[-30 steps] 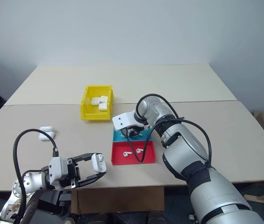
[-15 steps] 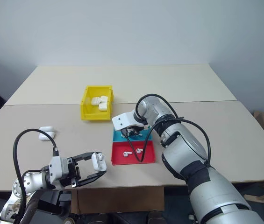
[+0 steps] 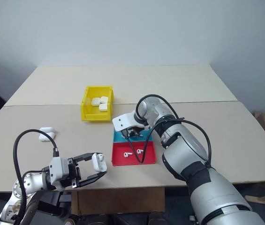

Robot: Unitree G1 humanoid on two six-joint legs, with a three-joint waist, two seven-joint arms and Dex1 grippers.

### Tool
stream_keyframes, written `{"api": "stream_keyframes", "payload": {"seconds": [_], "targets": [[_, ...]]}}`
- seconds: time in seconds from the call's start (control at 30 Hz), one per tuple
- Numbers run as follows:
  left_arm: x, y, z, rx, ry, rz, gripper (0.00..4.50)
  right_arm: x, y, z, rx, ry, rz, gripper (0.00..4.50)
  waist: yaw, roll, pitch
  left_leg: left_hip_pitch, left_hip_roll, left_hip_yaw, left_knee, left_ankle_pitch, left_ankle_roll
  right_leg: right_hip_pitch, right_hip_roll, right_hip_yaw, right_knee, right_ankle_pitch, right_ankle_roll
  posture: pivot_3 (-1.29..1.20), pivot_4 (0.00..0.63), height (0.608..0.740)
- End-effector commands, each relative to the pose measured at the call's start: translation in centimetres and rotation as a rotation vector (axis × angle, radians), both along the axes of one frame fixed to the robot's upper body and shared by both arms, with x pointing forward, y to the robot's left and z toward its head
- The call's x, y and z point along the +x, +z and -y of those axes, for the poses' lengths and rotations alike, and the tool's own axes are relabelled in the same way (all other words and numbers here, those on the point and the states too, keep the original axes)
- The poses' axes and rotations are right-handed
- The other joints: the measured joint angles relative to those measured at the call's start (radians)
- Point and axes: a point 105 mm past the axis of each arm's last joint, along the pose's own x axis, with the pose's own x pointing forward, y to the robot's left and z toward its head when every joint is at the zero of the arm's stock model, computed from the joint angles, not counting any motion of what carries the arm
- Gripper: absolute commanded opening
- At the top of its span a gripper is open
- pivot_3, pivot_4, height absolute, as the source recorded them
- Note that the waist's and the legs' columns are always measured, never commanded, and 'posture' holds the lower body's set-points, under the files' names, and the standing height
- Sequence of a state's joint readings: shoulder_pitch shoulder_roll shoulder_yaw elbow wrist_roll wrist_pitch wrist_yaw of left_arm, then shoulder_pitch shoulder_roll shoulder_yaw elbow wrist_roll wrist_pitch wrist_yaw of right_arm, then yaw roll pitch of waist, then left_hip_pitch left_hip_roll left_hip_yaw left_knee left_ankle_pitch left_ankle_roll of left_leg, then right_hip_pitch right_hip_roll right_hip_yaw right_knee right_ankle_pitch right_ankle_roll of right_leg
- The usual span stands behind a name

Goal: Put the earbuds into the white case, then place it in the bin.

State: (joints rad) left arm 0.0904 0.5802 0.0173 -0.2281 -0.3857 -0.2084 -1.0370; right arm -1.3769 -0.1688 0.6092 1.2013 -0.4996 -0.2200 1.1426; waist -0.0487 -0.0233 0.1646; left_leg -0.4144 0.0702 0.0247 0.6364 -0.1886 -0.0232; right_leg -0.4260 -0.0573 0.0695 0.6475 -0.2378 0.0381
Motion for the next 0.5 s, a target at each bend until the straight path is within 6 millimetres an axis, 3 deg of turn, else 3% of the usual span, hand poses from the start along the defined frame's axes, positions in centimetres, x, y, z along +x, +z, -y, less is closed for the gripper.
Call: {"api": "stream_keyframes", "payload": {"seconds": [0.03, 0.5], "targets": [[-0.14, 0.80, 0.31, -0.003, -0.012, 0.041, 2.79, 0.06, 0.88, -0.50, 0.011, 0.022, 0.024, 1.66, 0.000, 0.000, 0.000, 0.000, 0.000, 0.000, 0.000, 0.000, 0.000, 0.000, 0.000, 0.000, 0.000, 0.000, 0.000, 0.00, 0.150, 0.740], [0.09, 0.86, 0.31, 0.000, -0.015, 0.045, 2.79, 0.02, 0.53, -0.22, 0.001, 0.000, 0.002, 1.66, 0.001, 0.000, 0.000, 0.000, 0.000, 0.000, 0.000, 0.000, 0.000, 0.000, 0.000, 0.000, 0.000, 0.000, 0.000, 0.00, 0.150, 0.740]]}}
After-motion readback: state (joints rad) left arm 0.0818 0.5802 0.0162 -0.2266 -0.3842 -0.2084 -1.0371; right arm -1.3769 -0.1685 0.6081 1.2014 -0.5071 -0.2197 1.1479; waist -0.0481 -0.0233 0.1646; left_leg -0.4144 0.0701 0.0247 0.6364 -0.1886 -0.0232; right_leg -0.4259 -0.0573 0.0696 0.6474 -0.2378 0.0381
